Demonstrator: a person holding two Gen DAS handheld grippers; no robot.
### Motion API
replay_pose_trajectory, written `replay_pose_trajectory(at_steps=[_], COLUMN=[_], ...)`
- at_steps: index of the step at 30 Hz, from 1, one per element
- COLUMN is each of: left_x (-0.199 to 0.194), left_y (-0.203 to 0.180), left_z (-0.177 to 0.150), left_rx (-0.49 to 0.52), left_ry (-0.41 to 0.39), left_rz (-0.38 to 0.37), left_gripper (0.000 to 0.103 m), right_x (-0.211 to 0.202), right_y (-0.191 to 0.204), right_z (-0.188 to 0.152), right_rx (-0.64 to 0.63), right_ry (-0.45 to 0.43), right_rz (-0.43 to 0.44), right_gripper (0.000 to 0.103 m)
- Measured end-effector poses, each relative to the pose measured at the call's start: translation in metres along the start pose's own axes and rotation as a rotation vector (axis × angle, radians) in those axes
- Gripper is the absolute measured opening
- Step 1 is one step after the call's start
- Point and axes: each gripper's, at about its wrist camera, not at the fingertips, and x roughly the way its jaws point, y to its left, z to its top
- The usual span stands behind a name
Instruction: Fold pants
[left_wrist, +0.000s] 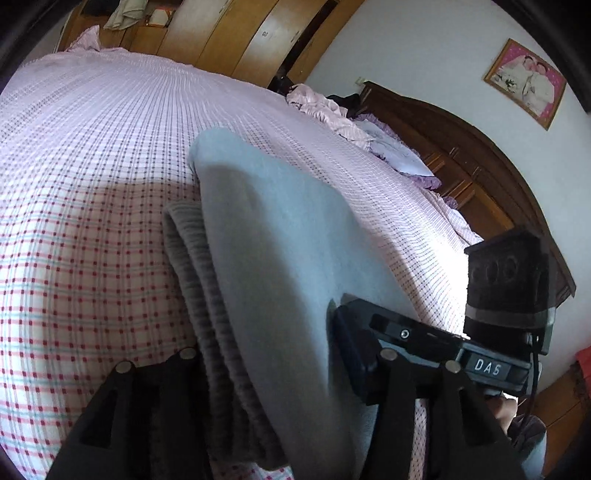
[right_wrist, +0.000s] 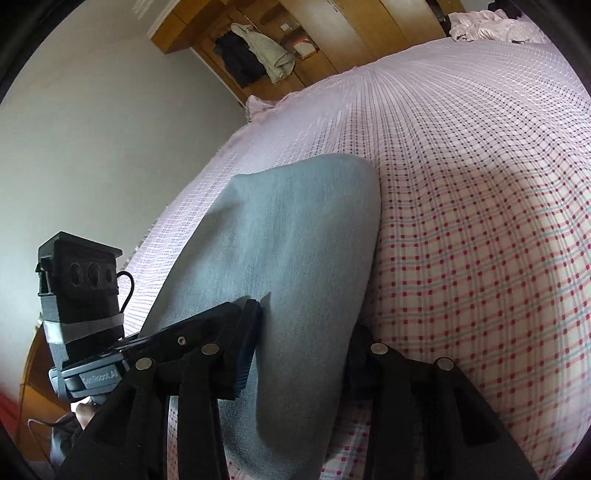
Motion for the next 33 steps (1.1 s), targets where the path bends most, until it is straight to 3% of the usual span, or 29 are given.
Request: replay_pose_trajectory(at_steps=[4, 6, 11, 15, 18, 21, 23, 25, 28, 30, 33], left_x=[0.006, -0.003, -0.025, -0.050, -0.064, -0.072, -0.079, -0.087, -0.084, -0.076, -0.056], left_y=[-0.020, -0.029, -0.016, -0.028, -0.043, -0.066, -0.081, -0.092, -0.100, -0.096, -0.082], left_z=[0.010, 0.011, 0.011, 0.012, 0.012, 0.009, 0.002, -0.008, -0.018, -0.027, -0.032], left_rx=[0.033, 0.042, -0.037, 0.006, 0.076, 0.176, 0.237, 0.267, 0.276, 0.275, 0.239], left_ry=[-0.002, -0.027, -0.114, -0.250, -0.328, -0.368, -0.390, -0.409, -0.390, -0.396, -0.359], left_rz=[0.008, 0.027, -0.025, 0.044, 0.091, 0.164, 0.200, 0.200, 0.159, 0.214, 0.283], left_gripper=[0.076, 0.080, 0.096, 0.100, 0.103, 0.103, 0.103, 0.103, 0.103, 0.103, 0.103], right_x=[0.013, 0.029, 0.039, 0.029, 0.009, -0.011, -0.025, -0.034, -0.041, -0.037, -0.027], right_y=[0.012, 0.021, 0.052, 0.065, 0.088, 0.111, 0.129, 0.135, 0.123, 0.117, 0.113], right_z=[0.012, 0.026, 0.029, 0.032, 0.031, 0.025, 0.016, 0.008, -0.007, -0.022, -0.023], right_rx=[-0.001, 0.000, -0.042, -0.127, -0.244, -0.361, -0.450, -0.460, -0.359, -0.369, -0.366], right_ry=[0.003, 0.005, 0.011, -0.078, -0.197, -0.325, -0.406, -0.421, -0.412, -0.437, -0.406], right_rz=[0.006, 0.013, -0.031, -0.178, -0.248, -0.272, -0.334, -0.343, -0.280, -0.285, -0.241], right_gripper=[0.039, 0.046, 0.055, 0.082, 0.084, 0.084, 0.084, 0.084, 0.085, 0.088, 0.088])
